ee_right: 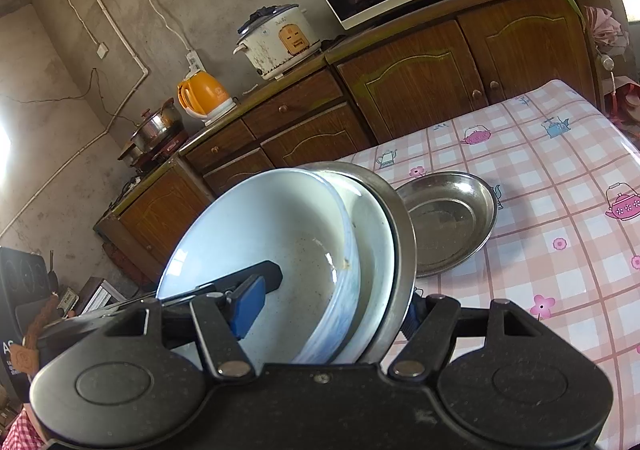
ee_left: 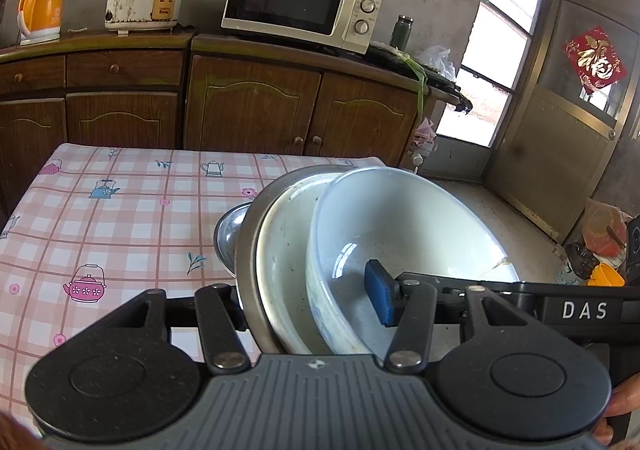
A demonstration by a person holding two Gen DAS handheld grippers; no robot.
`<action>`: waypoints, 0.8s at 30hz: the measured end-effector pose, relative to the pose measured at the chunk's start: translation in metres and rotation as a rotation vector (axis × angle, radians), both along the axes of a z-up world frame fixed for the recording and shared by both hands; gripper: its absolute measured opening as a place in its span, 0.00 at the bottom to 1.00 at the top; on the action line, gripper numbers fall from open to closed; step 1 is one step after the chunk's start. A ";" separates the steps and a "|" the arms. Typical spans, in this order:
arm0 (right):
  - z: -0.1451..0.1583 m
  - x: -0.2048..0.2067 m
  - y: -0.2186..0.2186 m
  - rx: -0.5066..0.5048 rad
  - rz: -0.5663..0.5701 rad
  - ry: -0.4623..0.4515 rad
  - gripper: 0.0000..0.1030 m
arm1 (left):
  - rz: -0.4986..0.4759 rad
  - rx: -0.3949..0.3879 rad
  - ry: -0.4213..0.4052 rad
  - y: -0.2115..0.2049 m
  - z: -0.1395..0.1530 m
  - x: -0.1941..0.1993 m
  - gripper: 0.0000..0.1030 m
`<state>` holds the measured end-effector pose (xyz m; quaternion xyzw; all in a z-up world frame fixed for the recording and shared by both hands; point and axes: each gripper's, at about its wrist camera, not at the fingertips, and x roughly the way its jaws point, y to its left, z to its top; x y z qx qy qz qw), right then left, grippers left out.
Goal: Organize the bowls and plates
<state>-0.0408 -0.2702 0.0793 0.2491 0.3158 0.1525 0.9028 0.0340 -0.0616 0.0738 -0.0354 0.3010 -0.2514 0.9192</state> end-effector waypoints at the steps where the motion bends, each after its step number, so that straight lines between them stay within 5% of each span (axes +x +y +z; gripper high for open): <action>1: 0.000 0.000 0.000 0.001 -0.001 -0.001 0.80 | -0.001 0.002 -0.002 0.000 0.001 0.001 0.51; 24: 0.009 0.020 -0.007 0.010 -0.021 -0.028 0.80 | -0.021 0.013 -0.030 -0.007 0.008 0.016 0.51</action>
